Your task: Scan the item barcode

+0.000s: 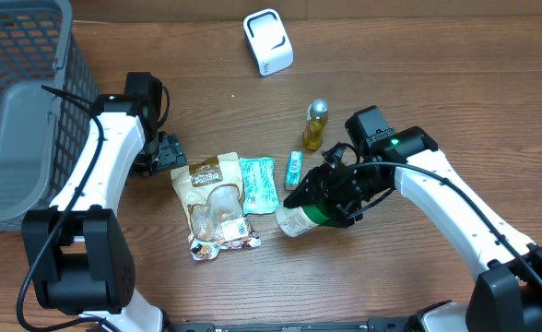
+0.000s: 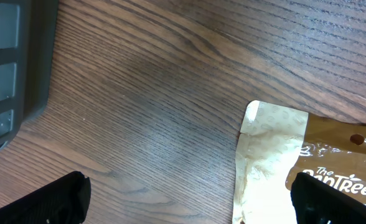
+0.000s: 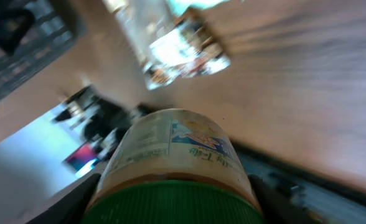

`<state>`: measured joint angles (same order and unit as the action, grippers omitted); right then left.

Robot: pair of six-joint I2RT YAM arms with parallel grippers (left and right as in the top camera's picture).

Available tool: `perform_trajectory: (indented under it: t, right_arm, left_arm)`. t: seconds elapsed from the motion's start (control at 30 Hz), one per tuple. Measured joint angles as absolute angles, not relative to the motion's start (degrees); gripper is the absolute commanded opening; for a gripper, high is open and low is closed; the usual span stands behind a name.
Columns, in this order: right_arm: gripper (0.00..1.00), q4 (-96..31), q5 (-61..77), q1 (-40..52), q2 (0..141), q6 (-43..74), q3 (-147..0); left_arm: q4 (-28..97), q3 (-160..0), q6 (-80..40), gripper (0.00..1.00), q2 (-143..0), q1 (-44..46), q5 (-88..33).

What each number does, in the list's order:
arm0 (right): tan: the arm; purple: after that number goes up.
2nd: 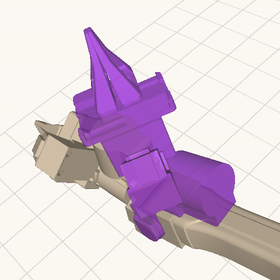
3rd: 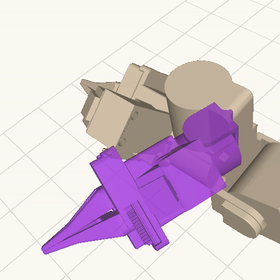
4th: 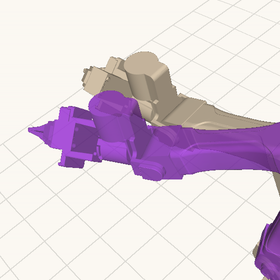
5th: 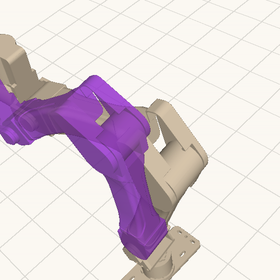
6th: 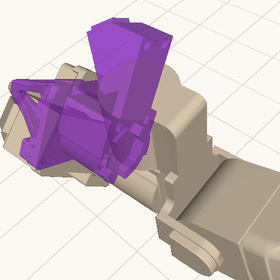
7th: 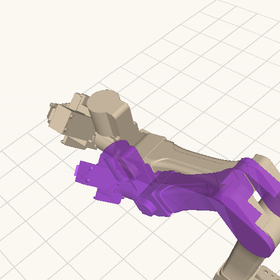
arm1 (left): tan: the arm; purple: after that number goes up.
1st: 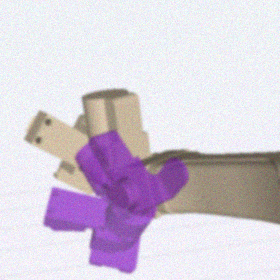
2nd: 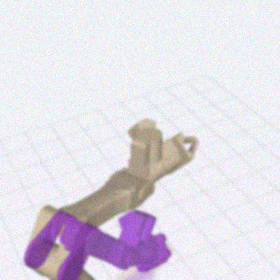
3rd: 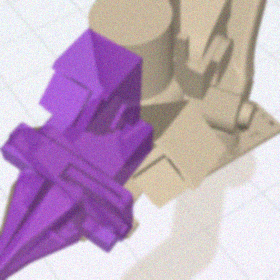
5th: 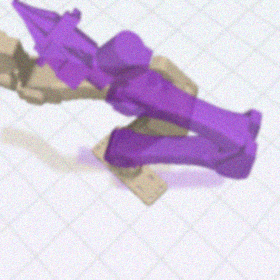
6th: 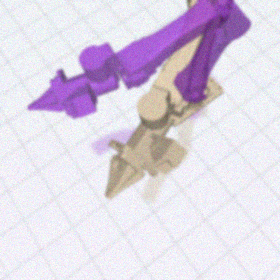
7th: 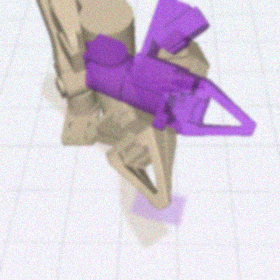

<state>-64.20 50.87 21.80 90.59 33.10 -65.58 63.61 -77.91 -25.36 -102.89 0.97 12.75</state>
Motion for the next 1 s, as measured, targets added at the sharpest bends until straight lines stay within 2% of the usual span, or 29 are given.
perform_trajectory:
  t: [0.3, 0.4, 0.63, 0.8, 1.0]
  right_arm:
    - [0.36, -64.23, 59.16, 21.78, 90.59, 44.71, -65.58]
    - [0.41, -64.29, 60.36, 21.78, 90.59, 47.88, -65.58]
    - [0.39, -63.51, 60.45, 21.78, 90.59, 51.16, -65.58]
    - [0.38, -62.5, 51.07, 21.8, 90.59, 48.42, -65.58]
    - [0.31, -60.95, 27.57, 21.85, 90.59, 39.07, -65.6]
  left_arm:
    - [63.61, -77.91, -25.36, 1.0, -102.89, 0.97, 12.75]
    - [63.61, -77.91, -25.36, 0.99, -102.89, 0.97, 12.75]
    - [63.59, -77.91, -25.36, 1.0, -102.89, 0.97, 12.75]
    - [63.61, -77.91, -25.36, 0.99, -102.89, 0.97, 12.75]
    - [63.61, -77.91, -25.36, 0.99, -102.89, 0.97, 12.75]
